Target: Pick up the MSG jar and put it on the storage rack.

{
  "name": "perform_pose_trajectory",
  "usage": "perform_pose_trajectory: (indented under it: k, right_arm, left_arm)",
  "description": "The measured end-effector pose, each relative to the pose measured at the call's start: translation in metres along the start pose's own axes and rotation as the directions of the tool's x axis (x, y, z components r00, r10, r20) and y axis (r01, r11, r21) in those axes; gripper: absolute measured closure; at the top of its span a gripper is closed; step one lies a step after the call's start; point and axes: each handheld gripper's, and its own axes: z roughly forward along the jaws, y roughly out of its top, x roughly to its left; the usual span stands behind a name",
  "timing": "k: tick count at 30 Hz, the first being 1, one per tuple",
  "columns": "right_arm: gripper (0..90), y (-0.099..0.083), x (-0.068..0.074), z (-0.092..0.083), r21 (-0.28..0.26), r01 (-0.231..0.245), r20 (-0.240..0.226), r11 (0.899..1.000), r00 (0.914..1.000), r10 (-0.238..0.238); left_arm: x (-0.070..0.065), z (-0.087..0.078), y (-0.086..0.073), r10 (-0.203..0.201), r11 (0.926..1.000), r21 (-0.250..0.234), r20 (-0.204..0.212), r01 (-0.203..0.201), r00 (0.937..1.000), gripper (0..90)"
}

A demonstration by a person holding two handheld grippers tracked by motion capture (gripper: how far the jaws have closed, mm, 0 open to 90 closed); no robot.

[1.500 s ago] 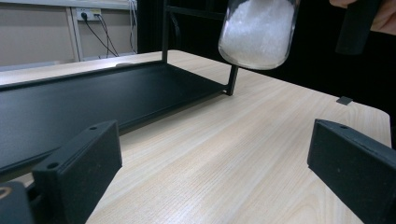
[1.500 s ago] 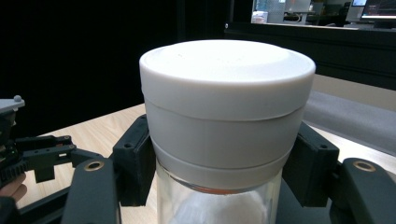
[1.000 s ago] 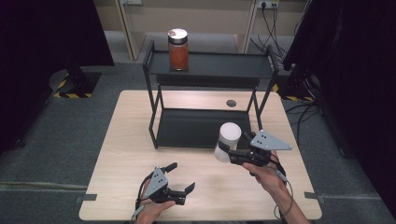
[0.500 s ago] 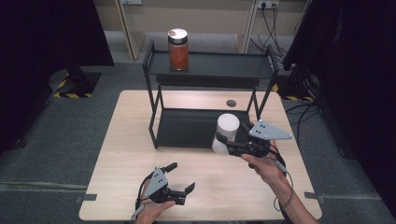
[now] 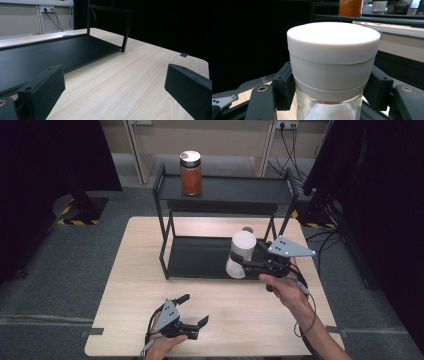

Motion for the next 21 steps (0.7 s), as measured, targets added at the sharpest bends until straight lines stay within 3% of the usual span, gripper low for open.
perform_pose_trajectory:
  k: [21]
  right_arm:
    - [35.6, 0.038, -0.007, 0.01, -0.004, -0.006, -0.007, 1.0, 1.0, 0.006]
  left_arm:
    - [0.0, -0.001, 0.0, 0.0, 1.0, -0.001, -0.001, 0.0, 1.0, 2.3]
